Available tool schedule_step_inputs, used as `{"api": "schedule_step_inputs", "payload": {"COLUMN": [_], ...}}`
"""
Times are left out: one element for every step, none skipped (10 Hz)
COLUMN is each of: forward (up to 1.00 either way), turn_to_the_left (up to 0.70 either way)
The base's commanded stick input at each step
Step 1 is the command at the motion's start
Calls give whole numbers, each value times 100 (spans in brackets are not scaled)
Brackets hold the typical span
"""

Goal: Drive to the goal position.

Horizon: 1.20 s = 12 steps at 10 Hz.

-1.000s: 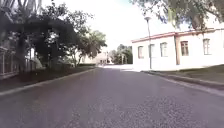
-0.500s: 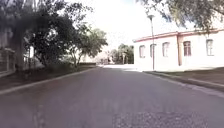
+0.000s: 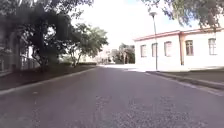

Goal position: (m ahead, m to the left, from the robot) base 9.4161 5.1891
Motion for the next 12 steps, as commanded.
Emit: {"api": "schedule_step_inputs", "payload": {"forward": [85,85,85,85,85,85,85,85,85,85,85,85], "turn_to_the_left": [0,0,0,0,0,0,0,0,0,0,0,0]}}
